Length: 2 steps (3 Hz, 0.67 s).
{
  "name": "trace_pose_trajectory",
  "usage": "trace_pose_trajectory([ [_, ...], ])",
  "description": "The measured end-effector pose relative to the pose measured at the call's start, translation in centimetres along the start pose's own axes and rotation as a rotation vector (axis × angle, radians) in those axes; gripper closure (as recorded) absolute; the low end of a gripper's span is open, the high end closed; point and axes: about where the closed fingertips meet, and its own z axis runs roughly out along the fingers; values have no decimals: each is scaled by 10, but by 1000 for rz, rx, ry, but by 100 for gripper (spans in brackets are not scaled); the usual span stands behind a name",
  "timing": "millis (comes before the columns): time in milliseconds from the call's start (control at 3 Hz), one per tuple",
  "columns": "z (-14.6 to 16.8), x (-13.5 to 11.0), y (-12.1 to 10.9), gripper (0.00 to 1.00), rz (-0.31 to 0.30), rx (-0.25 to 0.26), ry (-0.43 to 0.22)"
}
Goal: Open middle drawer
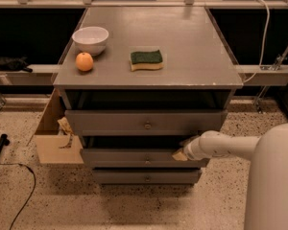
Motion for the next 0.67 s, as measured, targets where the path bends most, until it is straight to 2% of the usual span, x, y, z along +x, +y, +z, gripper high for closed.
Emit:
trace_pose_trajectory([
  [667,2,-2,-3,100,23,-12,-5],
])
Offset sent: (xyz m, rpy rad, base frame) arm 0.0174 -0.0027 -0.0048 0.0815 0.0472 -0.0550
